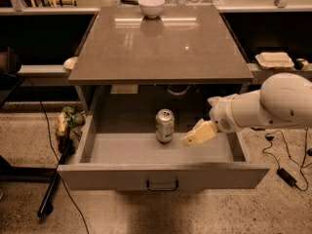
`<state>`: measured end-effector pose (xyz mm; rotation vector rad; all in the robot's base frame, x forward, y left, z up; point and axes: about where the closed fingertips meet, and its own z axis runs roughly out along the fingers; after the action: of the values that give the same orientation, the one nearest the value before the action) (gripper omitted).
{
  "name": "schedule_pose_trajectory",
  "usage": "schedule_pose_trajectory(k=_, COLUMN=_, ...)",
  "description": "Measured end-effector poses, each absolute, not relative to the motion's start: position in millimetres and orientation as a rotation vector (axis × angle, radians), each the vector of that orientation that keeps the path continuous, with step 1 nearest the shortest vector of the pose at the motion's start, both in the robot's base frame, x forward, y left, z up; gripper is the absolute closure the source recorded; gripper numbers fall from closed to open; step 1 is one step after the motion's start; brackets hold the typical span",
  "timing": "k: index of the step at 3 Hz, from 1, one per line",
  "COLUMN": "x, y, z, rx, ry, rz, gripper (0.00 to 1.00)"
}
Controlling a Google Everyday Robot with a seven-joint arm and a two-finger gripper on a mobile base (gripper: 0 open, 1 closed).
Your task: Pick 7up can from top drawer and place on counter
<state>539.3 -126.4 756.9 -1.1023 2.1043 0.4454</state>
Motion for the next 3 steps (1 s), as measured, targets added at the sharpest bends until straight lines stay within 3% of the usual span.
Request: schedule_pose_trajectory(k=3, x=573.7, y=-72.0, z=692.1, rx=-1.079, ry=2.075, rz=0.507, gripper=0.00)
